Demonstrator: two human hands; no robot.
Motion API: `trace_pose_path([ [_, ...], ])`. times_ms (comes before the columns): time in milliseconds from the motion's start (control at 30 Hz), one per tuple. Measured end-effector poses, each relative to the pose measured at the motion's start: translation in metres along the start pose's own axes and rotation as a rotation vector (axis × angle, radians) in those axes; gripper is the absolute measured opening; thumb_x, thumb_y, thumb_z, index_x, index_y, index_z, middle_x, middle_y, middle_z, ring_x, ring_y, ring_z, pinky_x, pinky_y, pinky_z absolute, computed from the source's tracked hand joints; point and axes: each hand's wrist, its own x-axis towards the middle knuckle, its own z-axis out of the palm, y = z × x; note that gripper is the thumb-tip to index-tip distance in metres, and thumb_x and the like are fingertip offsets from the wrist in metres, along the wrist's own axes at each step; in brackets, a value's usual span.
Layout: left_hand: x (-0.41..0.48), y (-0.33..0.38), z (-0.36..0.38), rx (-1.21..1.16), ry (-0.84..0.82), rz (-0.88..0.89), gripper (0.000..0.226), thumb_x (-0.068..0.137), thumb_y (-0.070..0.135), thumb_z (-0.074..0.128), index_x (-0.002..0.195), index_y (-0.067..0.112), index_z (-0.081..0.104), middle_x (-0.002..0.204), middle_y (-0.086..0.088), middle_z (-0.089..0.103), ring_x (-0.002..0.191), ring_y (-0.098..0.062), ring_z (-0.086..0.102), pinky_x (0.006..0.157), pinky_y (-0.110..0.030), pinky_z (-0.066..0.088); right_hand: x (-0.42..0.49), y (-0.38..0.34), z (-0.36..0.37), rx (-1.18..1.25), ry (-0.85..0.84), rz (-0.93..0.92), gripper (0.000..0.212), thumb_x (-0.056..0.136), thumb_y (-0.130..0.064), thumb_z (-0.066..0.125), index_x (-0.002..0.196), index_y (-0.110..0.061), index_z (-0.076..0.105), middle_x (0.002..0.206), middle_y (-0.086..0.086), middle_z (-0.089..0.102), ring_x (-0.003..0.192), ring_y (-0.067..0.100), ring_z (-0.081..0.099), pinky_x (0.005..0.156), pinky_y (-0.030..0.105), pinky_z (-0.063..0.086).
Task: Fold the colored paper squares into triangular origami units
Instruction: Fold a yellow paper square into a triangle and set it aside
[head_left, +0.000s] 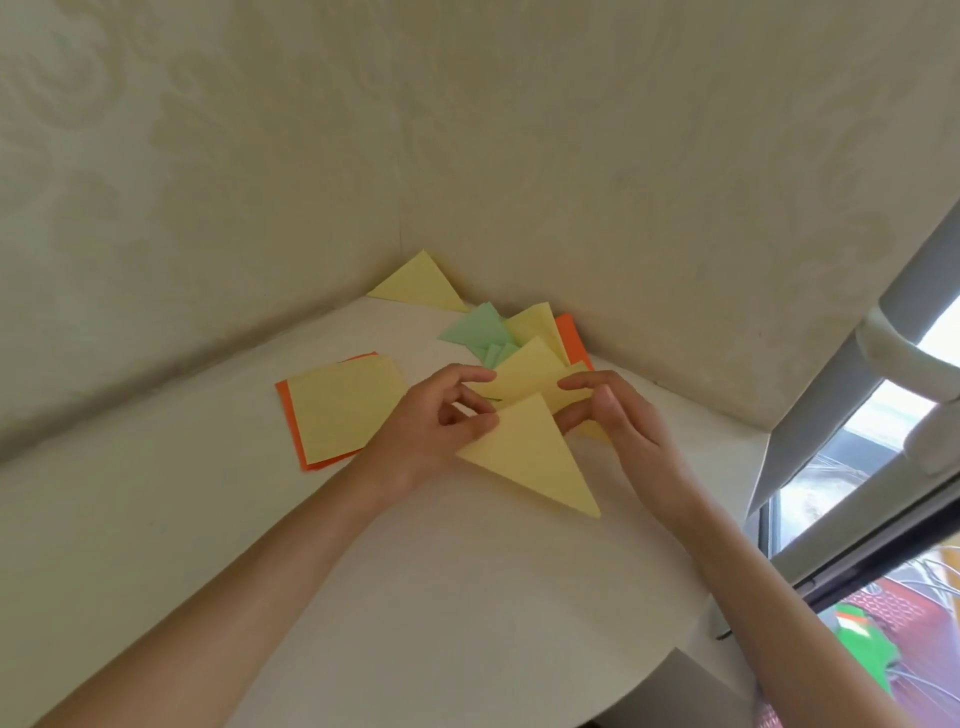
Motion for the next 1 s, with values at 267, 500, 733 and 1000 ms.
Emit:
trace_pose_path([
  [267,0.0,-0.002,-0.002,-0.024,-0.012,-0.043,0.028,0.085,0.001,0.065,0.098,0.025,0.066,0.083,0.007,0.059,0.063,0.003,0.056,0.062,-0.006,0.041,0.001,0.008,0.004,-0.336,0.159,0.018,0.039,0.082,-0.019,0.071,0.102,-0.04,0.045,0.096,-0.02,0.055,0.106,0.008,0.046,0.082,0.006,0.03],
  [500,0.006,-0.008,-0.006,0.003,0.052,-0.101,0.024,0.085,0.001,0.065,0.09,0.024,0.067,0.083,0.004,0.06,0.068,0.005,0.057,0.069,-0.006,0.042,0.014,0.007,-0.01,-0.564,0.137,0.513,0.029,0.089,-0.035,0.061,0.115,-0.022,0.059,0.091,-0.015,0.039,0.114,0.025,0.042,0.1,0.038,0.037],
  [733,0.013,-0.009,0.007,0.34,0.116,-0.04,0.013,0.084,0.008,0.069,0.094,0.016,0.067,0.079,0.007,0.056,0.066,-0.003,0.051,0.062,-0.005,0.039,0.014,0.013,0.005,-0.599,0.141,0.448,0.021,0.087,-0.027,0.063,0.108,-0.024,0.058,0.107,-0.006,0.043,0.113,0.02,0.036,0.091,0.028,0.034],
  [1000,0.021,-0.013,0.039,0.584,0.199,0.062,0.012,0.089,0.009,0.062,0.1,0.007,0.066,0.093,-0.004,0.058,0.083,-0.015,0.054,0.076,-0.023,0.043,0.003,0.008,0.007,-0.51,0.113,0.343,0.018,0.096,-0.026,0.05,0.097,-0.022,0.068,0.095,-0.006,0.058,0.099,0.02,0.049,0.095,0.038,0.038],
])
